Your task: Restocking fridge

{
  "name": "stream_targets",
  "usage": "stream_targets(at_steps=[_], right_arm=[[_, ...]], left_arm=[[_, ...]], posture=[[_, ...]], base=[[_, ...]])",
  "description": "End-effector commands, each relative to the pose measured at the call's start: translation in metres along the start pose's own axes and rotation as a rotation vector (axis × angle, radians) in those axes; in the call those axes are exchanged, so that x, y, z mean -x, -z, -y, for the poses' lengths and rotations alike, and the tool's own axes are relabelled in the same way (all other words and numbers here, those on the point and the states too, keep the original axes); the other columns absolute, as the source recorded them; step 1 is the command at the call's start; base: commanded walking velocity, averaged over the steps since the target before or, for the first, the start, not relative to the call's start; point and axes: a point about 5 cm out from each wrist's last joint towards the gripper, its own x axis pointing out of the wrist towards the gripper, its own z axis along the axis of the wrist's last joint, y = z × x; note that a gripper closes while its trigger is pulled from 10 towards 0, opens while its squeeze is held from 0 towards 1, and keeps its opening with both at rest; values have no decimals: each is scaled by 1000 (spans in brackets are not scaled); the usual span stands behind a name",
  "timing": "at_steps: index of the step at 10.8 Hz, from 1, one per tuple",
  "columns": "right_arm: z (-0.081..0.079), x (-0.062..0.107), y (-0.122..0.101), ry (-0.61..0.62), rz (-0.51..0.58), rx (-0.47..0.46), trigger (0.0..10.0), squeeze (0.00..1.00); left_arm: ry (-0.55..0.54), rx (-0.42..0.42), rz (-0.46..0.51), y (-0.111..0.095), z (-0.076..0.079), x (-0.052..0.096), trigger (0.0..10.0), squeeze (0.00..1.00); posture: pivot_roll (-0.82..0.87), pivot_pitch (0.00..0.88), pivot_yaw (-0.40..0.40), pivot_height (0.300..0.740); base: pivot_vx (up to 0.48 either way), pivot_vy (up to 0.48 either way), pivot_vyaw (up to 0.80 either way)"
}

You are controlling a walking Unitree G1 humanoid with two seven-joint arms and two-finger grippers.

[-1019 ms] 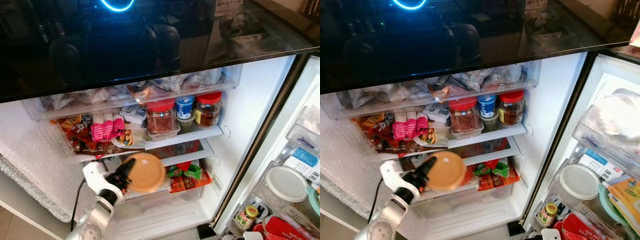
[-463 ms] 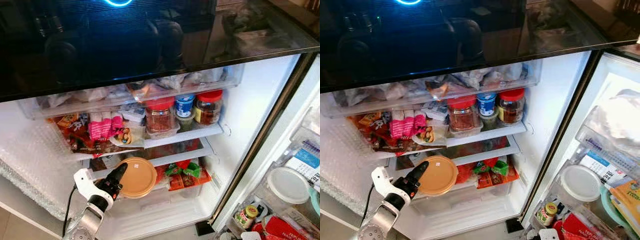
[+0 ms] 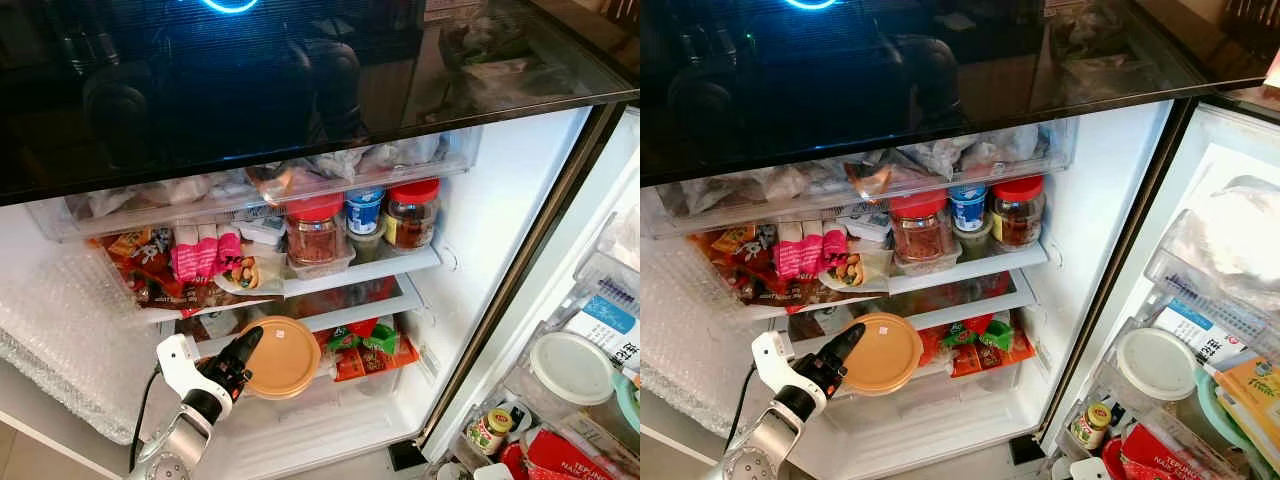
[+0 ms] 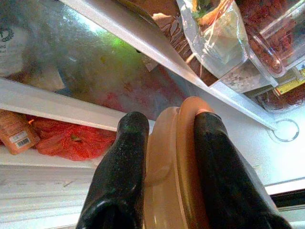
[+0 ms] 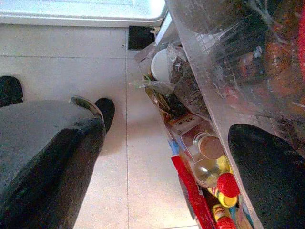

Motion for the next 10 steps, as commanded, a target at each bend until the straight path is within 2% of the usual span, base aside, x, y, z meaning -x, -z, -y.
stream_targets(at_steps=[1,3,4,5,10], right_arm=[[4,-1,-11,-1,24,74,10000,0],[4,-2,-13,-15,1,202,10000,0],[4,-2,-15,-26,1,264,10000,0],[3,-2,-14,-31,-2,252,10000,0],[0,-2,-14,-56,4,285,10000,0]], left_arm=[[19,-19,8,-4,2,-2,10000,0],[21,-25,10,-5,3,-4,10000,0],[25,-27,12,-6,3,-5,10000,0],[26,-30,15,-7,3,-6,10000,0],[27,-33,18,-8,3,-6,10000,0]], posture=[[-34,0,13,740],[-36,0,15,740],[-35,0,14,720],[-36,0,16,705],[-37,0,18,700]], base=[[0,0,0],[0,0,0],[0,0,0],[0,0,0],[0,0,0]])
